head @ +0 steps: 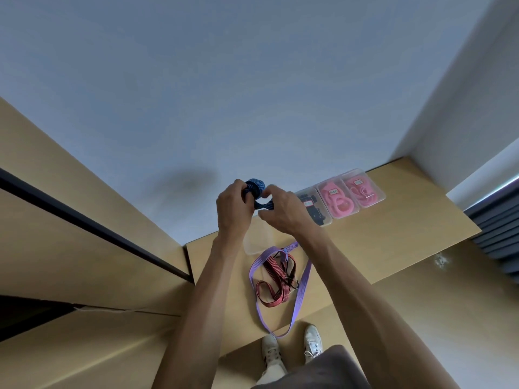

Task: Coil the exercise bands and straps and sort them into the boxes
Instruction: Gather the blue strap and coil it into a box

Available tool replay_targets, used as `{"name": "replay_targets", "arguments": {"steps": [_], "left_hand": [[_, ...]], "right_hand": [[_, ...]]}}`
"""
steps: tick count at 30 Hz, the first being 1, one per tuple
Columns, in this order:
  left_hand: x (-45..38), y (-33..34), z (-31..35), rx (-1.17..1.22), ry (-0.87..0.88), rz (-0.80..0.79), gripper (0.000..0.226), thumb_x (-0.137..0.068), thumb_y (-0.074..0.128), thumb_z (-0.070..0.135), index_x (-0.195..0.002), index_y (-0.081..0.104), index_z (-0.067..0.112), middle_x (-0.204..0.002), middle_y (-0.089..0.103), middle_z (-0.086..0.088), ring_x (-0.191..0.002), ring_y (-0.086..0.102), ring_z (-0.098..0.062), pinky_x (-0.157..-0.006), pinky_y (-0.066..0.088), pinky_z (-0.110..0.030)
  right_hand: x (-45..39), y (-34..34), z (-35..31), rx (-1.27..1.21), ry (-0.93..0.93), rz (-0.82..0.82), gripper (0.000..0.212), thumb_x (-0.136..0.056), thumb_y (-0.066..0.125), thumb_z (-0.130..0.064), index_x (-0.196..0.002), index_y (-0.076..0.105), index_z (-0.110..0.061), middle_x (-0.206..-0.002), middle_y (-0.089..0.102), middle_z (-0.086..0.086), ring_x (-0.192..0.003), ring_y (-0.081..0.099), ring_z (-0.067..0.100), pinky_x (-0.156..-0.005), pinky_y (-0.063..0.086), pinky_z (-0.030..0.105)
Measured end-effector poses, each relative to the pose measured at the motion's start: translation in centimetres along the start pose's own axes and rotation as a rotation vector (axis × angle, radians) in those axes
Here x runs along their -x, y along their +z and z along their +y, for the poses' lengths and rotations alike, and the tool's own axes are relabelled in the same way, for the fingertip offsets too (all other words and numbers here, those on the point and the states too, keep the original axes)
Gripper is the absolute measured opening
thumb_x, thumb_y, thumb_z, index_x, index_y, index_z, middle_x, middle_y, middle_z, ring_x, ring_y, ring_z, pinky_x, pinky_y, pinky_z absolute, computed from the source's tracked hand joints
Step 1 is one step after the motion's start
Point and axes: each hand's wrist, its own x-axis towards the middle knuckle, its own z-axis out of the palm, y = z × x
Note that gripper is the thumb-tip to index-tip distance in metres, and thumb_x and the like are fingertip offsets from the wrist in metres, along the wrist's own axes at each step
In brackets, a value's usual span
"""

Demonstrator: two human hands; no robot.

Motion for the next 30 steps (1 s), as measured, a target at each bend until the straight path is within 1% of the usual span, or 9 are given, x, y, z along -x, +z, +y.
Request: {"name": "replay_targets", "arguments": {"steps": [4,6,10,14,17,22,26,28,30], "left_hand": [[0.5,-0.2,-0.6,0.094,-0.029,-0.005,0.007,-0.088,0.062,-0.001,-0.092,0.068,0.001,-0.079,0.069,-0.008,-0.067,0.058,-0.016,-0.061,0.041,-0.019],[0.5,-0.7,-0.7,0.21,-0.1,0.063,0.007,-0.088,0.063,-0.001,-0.091,0.067,0.005,-0.076,0.066,0.0,-0.066,0.058,-0.004,-0.059,0.039,-0.01],[-0.3,-1.6,-0.2,0.35,-0.129,0.185,0.007,-0.086,0.065,-0.001,-0.089,0.065,0.005,-0.076,0.065,0.005,-0.068,0.059,-0.001,-0.06,0.042,-0.009],[-0.5,-1.9,0.0,0.204,0.024,0.174,0.008,-0.086,0.063,-0.006,-0.088,0.062,0.002,-0.082,0.067,-0.007,-0.07,0.06,-0.015,-0.059,0.049,-0.023],[0.0,-1.4,-0.3,0.021,0.119,0.112,0.008,-0.086,0.063,-0.007,-0.092,0.063,-0.001,-0.085,0.064,-0.014,-0.07,0.057,-0.023,-0.059,0.047,-0.031],[0.5,-1.2,-0.6,-0.083,0.16,-0.012,0.016,-0.083,0.069,-0.01,-0.095,0.067,0.0,-0.088,0.066,-0.016,-0.071,0.061,-0.032,-0.06,0.044,-0.031],[0.2,-1.3,-0.1,0.136,0.116,-0.059,0.017,-0.082,0.067,-0.014,-0.092,0.07,-0.001,-0.09,0.065,-0.015,-0.075,0.064,-0.026,-0.067,0.055,-0.027],[0.2,-1.3,0.4,0.288,0.055,-0.05,0.016,-0.083,0.066,-0.012,-0.091,0.071,0.001,-0.093,0.066,-0.013,-0.08,0.067,-0.018,-0.071,0.052,-0.014],[0.2,-1.2,0.9,0.445,-0.077,-0.054,0.008,-0.086,0.067,-0.001,-0.088,0.072,0.005,-0.094,0.068,-0.008,-0.083,0.067,-0.009,-0.073,0.052,-0.013]], "right_hand": [[-0.2,0.0,0.0,0.15,0.008,0.008,0.009,-0.087,0.062,-0.026,-0.092,0.062,-0.019,-0.087,0.064,0.002,-0.082,0.061,0.024,-0.061,0.042,0.032],[-0.4,0.0,0.2,0.19,0.005,0.015,0.018,-0.09,0.06,-0.027,-0.09,0.071,-0.013,-0.088,0.062,0.004,-0.081,0.06,0.026,-0.066,0.048,0.036],[-0.5,0.0,0.9,-0.331,0.15,0.025,0.021,-0.097,0.052,-0.019,-0.088,0.069,-0.012,-0.067,0.063,-0.003,-0.056,0.055,0.009,-0.053,0.041,0.025],[0.0,0.0,0.7,-0.706,0.212,0.017,0.025,-0.096,0.057,-0.028,-0.119,0.057,-0.016,-0.073,0.067,0.0,-0.058,0.058,0.004,-0.056,0.044,0.02],[-0.1,-0.5,0.4,-0.665,0.12,-0.042,0.043,-0.083,0.076,-0.027,-0.119,0.055,-0.023,-0.075,0.068,0.003,-0.058,0.058,0.004,-0.055,0.047,0.02],[0.0,-0.9,0.0,-0.401,0.001,0.016,0.043,-0.075,0.072,-0.007,-0.114,0.057,-0.021,-0.077,0.064,0.005,-0.062,0.054,0.015,-0.06,0.047,0.032],[-0.1,-0.7,-0.2,-0.44,0.053,0.175,0.041,-0.088,0.069,-0.035,-0.125,0.058,-0.021,-0.08,0.061,-0.005,-0.068,0.056,0.006,-0.054,0.04,0.01],[-0.4,-0.9,-0.1,-0.46,0.111,0.205,0.041,-0.089,0.068,-0.043,-0.123,0.058,-0.021,-0.08,0.063,0.0,-0.066,0.056,0.01,-0.05,0.038,0.011],[-0.5,-0.8,0.2,-0.461,0.142,0.194,0.039,-0.089,0.068,-0.042,-0.12,0.056,-0.022,-0.082,0.068,0.006,-0.069,0.061,0.015,-0.053,0.037,0.019]]}}
